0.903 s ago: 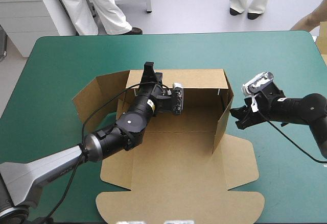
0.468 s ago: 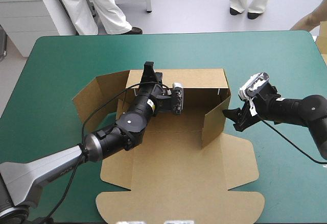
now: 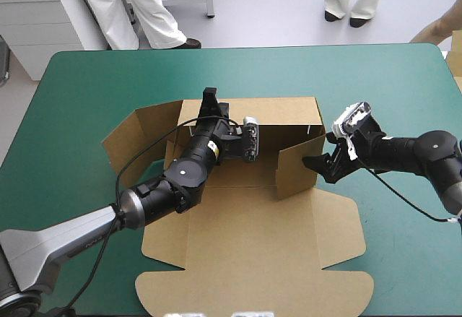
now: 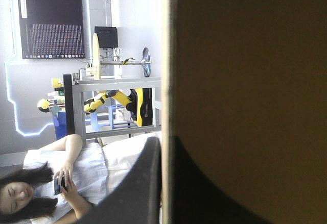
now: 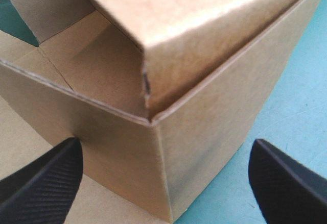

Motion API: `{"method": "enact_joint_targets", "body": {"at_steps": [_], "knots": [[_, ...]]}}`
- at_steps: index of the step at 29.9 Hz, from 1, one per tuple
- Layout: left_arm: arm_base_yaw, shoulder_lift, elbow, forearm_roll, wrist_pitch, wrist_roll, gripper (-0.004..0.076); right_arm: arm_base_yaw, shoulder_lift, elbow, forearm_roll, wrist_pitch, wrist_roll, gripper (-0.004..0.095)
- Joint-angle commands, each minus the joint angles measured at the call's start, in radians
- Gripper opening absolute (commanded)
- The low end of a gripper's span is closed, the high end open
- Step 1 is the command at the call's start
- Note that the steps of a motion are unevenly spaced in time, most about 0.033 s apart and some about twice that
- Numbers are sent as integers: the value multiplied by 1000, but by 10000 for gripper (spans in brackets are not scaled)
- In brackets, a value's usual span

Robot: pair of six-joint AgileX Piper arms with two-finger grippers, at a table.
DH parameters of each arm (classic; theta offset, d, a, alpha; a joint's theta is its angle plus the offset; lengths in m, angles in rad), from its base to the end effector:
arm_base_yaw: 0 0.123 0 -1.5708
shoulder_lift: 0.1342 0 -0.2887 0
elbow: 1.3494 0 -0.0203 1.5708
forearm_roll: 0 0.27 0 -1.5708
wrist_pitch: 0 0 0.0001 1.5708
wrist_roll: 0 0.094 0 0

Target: Fold the box

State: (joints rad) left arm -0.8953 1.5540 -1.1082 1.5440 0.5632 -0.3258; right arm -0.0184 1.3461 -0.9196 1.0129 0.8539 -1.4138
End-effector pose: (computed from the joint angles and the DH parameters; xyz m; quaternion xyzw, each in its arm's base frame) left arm 0.2691 -0.2555 0.3048 0.6134 0.5281 0.3123 0.4974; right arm 0.2820 0.0550 0.2839 -0.3645 0.8153 0.2083 0.3989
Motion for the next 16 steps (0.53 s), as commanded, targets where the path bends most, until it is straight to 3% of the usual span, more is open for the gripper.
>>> {"method": "enact_joint_targets", "body": {"at_steps": [1,9,16], "knots": [[-5,-44,-29,37,38,-19,-32,1,0,-22,83,1,-18,835],[-5,-12,-30,39,53,-29,-32,1,35,-22,238,-5,-111,834],[-40,35,-38,75,100,-20,-32,1,70,-22,254,-42,-111,833]]}}
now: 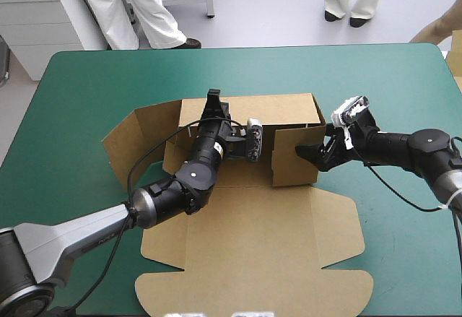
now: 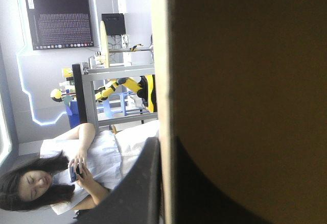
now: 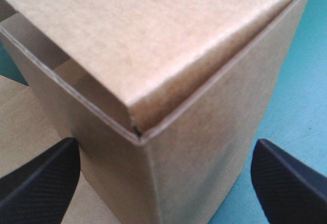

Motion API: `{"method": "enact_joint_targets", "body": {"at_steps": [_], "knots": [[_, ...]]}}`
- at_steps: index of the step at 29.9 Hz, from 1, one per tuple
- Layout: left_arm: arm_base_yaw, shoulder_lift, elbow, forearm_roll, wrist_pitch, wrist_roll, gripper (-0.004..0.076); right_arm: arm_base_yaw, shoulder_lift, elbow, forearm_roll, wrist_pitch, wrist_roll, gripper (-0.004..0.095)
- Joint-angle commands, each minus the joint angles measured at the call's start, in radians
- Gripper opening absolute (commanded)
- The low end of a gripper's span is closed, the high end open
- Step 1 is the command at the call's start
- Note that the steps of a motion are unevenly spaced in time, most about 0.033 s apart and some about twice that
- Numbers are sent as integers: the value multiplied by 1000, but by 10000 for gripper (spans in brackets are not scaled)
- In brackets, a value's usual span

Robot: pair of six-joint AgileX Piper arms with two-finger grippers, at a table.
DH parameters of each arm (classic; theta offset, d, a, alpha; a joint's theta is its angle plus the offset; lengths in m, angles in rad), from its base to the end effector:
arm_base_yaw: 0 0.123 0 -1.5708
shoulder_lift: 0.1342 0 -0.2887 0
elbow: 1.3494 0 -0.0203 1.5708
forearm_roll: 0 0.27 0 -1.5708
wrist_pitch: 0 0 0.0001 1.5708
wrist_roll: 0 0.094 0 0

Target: Fold the box

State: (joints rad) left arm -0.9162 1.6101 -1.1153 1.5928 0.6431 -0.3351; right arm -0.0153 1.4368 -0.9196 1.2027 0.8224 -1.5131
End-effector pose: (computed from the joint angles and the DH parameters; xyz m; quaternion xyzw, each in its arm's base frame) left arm 0.2732 -0.2633 0.2903 0.6176 0.5207 0.3497 0.4745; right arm 0.3026 0.0597 0.2684 -0.3240 0.8104 0.2491 0.4198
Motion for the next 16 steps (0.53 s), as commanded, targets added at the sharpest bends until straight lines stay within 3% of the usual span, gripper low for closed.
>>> {"method": "enact_joint_targets", "body": {"at_steps": [1,7,16], "knots": [[-21,-20,-41,26,27,-18,-32,-2,-20,-24,67,-22,-12,833],[-21,-20,-116,22,18,-25,-32,0,-16,-24,96,-47,-22,797],[-21,-20,-130,8,24,-21,-32,73,-9,-34,107,-155,-22,480]]}}
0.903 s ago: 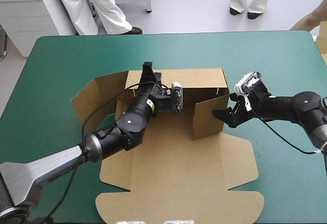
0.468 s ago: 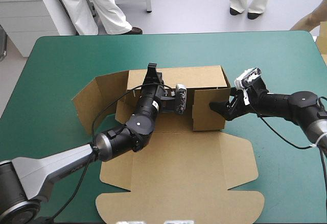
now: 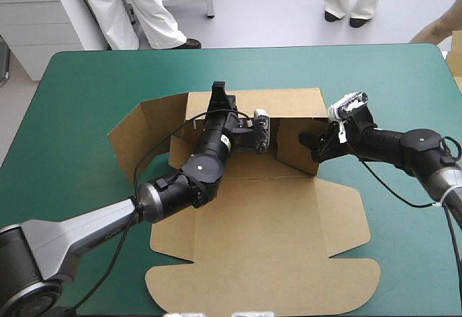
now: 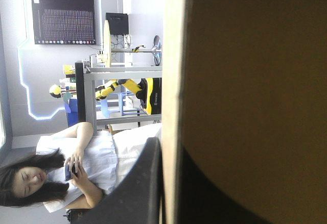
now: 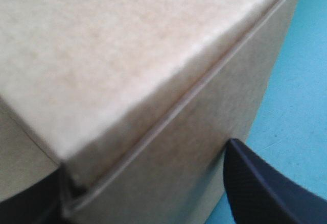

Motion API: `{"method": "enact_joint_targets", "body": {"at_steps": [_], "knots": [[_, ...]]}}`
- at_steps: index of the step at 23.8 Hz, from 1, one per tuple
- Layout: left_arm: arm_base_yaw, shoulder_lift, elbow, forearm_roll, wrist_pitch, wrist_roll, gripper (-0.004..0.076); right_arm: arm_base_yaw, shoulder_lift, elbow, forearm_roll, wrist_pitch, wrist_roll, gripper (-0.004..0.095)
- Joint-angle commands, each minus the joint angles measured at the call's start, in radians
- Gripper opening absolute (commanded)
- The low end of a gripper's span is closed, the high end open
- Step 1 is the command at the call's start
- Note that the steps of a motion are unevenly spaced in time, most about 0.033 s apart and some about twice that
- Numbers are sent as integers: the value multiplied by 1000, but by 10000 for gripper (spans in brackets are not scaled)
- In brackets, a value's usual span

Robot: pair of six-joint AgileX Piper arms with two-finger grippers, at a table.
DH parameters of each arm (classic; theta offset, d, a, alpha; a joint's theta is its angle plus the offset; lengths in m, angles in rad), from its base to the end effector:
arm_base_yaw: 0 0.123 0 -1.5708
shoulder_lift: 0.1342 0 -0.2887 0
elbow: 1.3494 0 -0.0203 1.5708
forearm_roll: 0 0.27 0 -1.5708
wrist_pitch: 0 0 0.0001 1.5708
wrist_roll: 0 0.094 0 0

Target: Fold the box

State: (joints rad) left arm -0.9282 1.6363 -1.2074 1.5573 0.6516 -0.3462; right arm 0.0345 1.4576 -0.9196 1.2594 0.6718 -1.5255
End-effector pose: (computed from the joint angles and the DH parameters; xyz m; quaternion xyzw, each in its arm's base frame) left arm 0.2786 -0.2769 0.3089 0.5924 0.5349 0.3354 0.5004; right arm 0.3142 0.0666 0.2641 -0.2926 0.8190 0.2160 0.4439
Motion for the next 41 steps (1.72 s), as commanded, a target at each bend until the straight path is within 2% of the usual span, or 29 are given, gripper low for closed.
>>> {"method": "enact_joint_targets", "body": {"at_steps": [1,7,8,10,13,16,18,20,21,25,31,38,41], "knots": [[-9,-46,-38,46,15,-8,-32,29,-30,-36,49,-14,-9,435],[-9,-46,-38,46,15,5,-32,28,-30,-46,53,-12,-9,160],[-9,-46,-38,46,15,5,-32,28,-30,-46,55,-2,-9,69],[-9,-46,-38,46,15,5,-32,28,-30,-46,60,13,-9,-22],[-11,-46,-38,32,10,5,-29,28,-30,-46,88,8,-9,-22],[-22,-56,-38,-19,3,10,28,28,-30,-46,102,-4,-9,-22],[-49,-69,-38,-61,0,36,196,28,-30,-46,102,-28,-1,-22],[-82,-85,-38,-65,6,36,300,28,-30,-46,102,-43,17,-22],[-98,-89,-38,-73,17,36,322,28,-30,-46,102,-51,21,-22],[-179,-138,-38,-224,13,93,326,28,-30,-46,102,-84,63,-22],[-264,-203,-47,-292,-1,93,326,28,-30,-46,102,-95,89,-22],[-267,-254,-174,-522,-35,93,326,28,-30,-49,104,-104,100,-22],[-248,-254,-266,-549,-6,93,326,28,-30,-56,95,-102,106,-22]]}}
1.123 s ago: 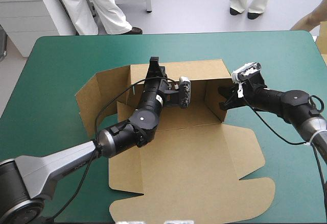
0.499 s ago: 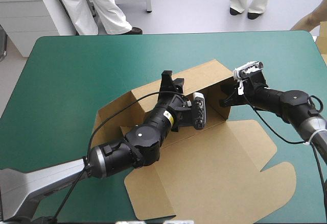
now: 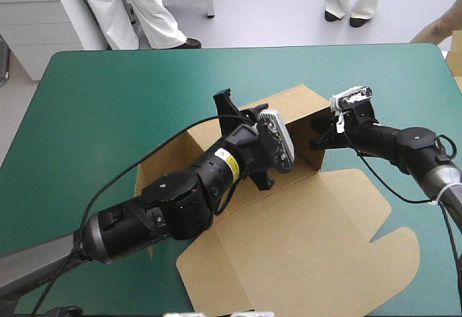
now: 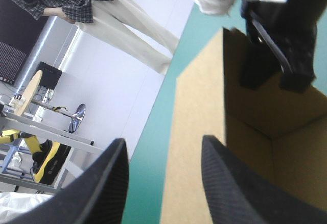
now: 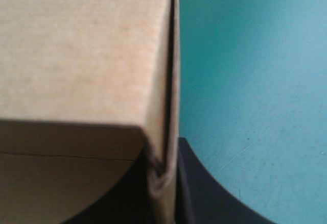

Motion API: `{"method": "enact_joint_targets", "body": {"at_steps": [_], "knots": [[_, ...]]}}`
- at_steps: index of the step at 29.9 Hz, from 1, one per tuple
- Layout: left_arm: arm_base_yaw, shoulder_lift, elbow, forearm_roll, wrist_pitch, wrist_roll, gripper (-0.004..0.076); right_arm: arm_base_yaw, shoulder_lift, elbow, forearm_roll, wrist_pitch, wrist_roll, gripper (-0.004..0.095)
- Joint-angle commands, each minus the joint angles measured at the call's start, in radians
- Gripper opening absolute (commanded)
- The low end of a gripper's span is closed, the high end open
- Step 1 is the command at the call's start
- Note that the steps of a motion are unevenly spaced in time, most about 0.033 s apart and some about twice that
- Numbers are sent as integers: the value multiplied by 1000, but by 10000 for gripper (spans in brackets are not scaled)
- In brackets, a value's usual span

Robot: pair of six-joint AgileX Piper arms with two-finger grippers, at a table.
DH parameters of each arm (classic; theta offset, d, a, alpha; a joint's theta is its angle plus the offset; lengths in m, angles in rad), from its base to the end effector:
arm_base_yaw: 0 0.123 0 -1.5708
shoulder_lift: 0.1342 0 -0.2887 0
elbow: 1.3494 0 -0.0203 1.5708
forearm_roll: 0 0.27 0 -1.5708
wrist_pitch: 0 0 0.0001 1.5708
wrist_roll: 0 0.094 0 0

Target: Fold the box

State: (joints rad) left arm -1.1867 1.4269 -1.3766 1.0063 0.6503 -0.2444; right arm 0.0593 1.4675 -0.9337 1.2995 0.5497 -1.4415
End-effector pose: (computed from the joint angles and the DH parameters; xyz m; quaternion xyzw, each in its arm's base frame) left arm 0.1728 -0.2991 0.4142 0.5367 0.5993 0.0642 0.5905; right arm 0.3244 0.0667 0.2668 -0.2244 0.8348 0.2024 0.4602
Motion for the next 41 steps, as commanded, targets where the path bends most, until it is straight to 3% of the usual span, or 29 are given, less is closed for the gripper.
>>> {"method": "enact_joint_targets", "body": {"at_steps": [1,8,17,22,29,36,41], "knots": [[27,-45,-124,2,11,-6,326,3,-40,-45,55,25,22,-22],[245,-57,-261,-151,108,103,326,3,-40,-50,41,26,31,-22],[732,-100,-268,-559,121,156,326,3,-40,-54,5,-26,142,-21],[921,-122,-268,-744,140,252,326,3,-44,-131,-207,-3,377,-21],[1120,-115,-264,-777,270,256,326,3,-44,-362,-694,151,860,-22],[1176,-117,-185,-844,270,276,326,3,-30,-553,-923,315,1054,-21],[1176,-117,-80,-892,231,276,326,3,58,-676,-990,510,1117,-22]]}}
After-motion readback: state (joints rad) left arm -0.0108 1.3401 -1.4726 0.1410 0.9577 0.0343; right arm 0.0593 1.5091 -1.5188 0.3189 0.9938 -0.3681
